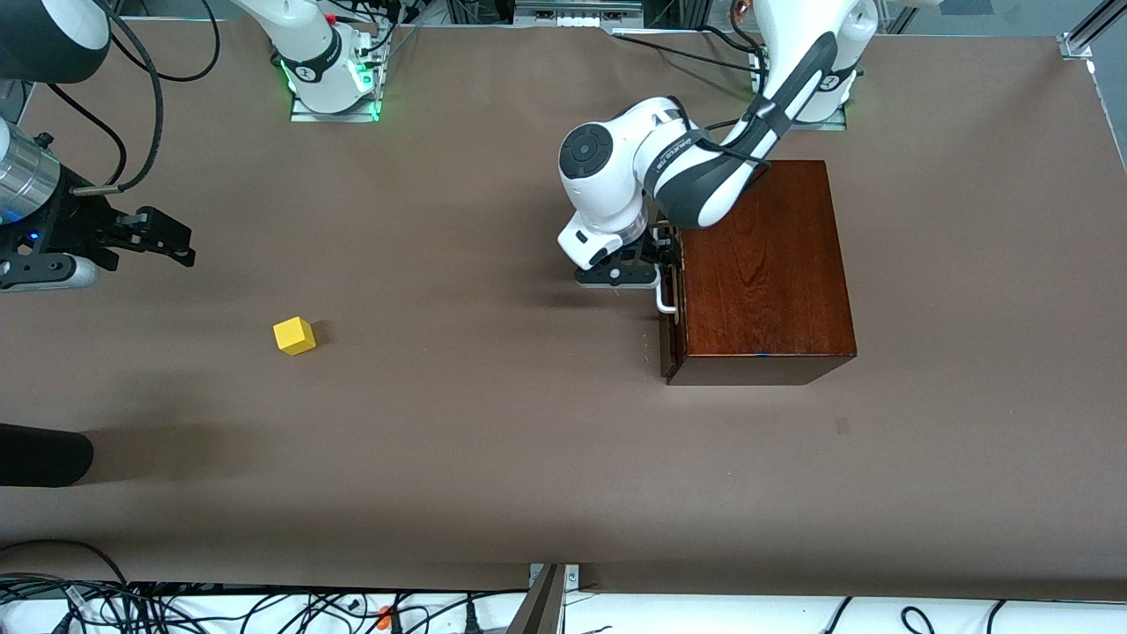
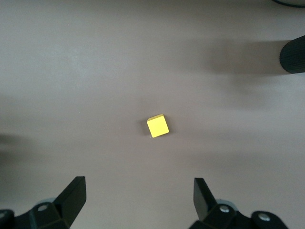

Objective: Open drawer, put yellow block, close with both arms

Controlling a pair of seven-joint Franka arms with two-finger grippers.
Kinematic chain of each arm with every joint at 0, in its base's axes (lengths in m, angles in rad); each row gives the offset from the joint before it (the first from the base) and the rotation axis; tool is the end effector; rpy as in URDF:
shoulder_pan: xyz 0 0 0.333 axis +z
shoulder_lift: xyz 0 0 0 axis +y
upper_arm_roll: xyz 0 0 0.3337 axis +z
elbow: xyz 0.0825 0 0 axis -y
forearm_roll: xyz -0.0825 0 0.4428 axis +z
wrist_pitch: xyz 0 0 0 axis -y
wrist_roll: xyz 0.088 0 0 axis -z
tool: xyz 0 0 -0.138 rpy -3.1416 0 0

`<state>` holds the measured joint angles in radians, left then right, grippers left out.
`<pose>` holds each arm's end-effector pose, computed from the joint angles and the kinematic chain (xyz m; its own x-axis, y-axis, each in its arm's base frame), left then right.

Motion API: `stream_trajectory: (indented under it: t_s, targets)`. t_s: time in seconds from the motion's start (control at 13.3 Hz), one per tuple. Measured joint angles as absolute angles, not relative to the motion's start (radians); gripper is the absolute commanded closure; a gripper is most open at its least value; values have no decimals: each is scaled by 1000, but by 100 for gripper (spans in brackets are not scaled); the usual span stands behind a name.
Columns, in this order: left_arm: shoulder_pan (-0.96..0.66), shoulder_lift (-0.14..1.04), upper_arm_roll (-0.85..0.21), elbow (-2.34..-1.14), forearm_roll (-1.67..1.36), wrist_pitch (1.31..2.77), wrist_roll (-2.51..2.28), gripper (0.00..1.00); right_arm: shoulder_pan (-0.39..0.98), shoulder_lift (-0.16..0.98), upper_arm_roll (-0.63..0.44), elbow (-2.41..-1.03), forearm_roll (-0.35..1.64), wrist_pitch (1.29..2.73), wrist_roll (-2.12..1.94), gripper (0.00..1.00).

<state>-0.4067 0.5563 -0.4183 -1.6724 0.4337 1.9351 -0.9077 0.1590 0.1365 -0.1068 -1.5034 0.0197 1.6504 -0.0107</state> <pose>0.5190 -0.4716 0.2379 0.9956 -0.0859 -0.0373 -0.0928 -0.9570 -0.2749 0.6626 0.0413 0.5675 0.9980 0.0624 0.0113 0.0625 -0.9980 -0.0050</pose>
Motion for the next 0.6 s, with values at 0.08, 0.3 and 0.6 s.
stream_trajectory:
  t_s: [0.08,0.3,0.6]
  targets:
    - [-409,568,-418,-1674,434,1941,-914,0,159,137,-107,-1503,20,1650,-11,0]
    - [-410,581,-417,-1675,434,1942,-917,0,159,137,-107,-1503,20,1650,-11,0]
    - [-413,581,-418,-1674,434,1945,-922,0,159,137,-107,-1503,20,1650,-11,0]
